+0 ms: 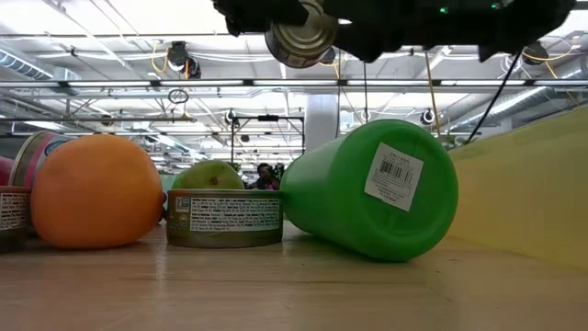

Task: Pick & Place Food Item
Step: Put the blue and pink tuna can into the yellow bin, then adjust the bins on the table, then put the blue and pink tuna can into the yellow bin

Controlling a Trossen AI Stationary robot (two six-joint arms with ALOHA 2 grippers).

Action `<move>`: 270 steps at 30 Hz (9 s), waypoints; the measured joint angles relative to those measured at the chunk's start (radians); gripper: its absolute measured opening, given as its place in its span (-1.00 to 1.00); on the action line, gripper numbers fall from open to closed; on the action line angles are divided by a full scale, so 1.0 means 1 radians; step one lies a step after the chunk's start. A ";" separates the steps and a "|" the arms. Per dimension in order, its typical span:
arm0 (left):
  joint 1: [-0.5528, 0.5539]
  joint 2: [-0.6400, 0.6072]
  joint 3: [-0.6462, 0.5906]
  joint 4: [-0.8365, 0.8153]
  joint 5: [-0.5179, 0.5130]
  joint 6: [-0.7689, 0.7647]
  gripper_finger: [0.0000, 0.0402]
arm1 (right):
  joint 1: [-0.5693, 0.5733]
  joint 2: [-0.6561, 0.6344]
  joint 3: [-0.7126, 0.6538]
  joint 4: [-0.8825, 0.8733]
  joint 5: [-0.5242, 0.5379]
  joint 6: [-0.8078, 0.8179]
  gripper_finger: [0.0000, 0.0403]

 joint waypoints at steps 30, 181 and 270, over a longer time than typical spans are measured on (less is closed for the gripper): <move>-0.013 0.000 0.000 0.009 0.120 0.068 -0.08 | 0.005 0.083 0.034 0.015 -0.052 -0.022 0.27; 0.034 -0.050 0.001 -0.021 0.120 -0.166 -0.09 | 0.008 -0.141 -0.041 -1.239 0.153 0.214 -0.97; -0.291 -0.042 0.020 -1.038 0.327 -1.824 0.65 | 0.140 -0.730 -0.136 -0.876 -0.074 -0.011 0.03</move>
